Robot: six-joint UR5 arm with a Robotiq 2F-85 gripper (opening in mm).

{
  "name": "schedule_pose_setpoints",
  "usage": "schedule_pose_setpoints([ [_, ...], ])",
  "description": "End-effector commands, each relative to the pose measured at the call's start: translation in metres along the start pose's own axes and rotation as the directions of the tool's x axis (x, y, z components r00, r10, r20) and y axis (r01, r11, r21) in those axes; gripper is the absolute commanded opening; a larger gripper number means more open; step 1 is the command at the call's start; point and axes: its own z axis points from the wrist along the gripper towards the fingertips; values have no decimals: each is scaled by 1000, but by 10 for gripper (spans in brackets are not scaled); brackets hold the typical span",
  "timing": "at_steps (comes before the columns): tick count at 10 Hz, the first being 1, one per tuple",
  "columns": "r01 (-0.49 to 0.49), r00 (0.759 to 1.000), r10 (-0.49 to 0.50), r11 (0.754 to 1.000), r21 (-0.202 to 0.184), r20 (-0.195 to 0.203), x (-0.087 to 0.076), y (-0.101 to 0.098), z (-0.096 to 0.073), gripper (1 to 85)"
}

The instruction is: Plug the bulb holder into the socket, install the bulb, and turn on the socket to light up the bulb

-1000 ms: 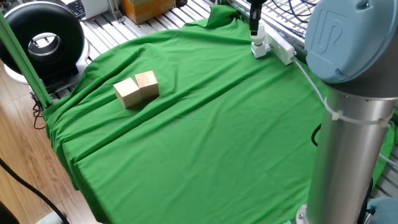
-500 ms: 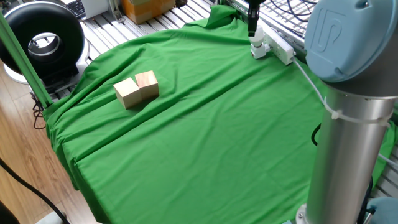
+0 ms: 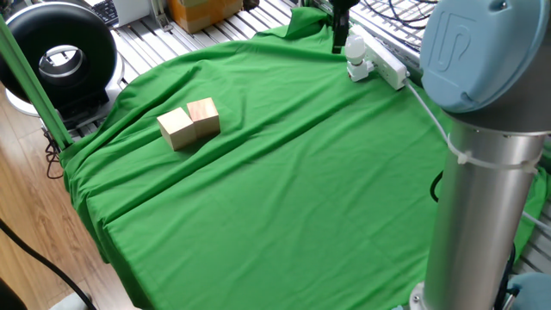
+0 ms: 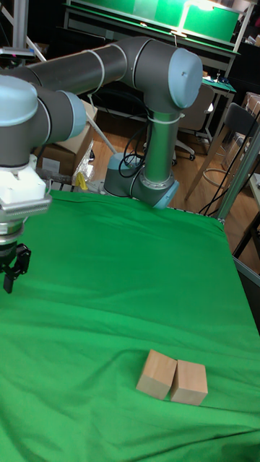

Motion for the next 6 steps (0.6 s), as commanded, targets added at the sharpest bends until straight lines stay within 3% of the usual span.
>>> schedule_pose_setpoints([
  [1, 65, 998, -64, 998, -8, 21, -15, 27, 14, 560],
  [2, 100, 994, -100, 995, -3, 42, -21, 38, 19, 480],
  [3, 108, 993, -108, 994, 1, 37, -20, 48, 23, 347],
  [4, 102, 995, -101, 994, 46, -19, -5, 39, 23, 10],
  [5, 116, 992, -113, 992, 43, -51, 4, 39, 22, 10],
  [6, 133, 990, -131, 991, 34, -48, 2, 41, 24, 10],
])
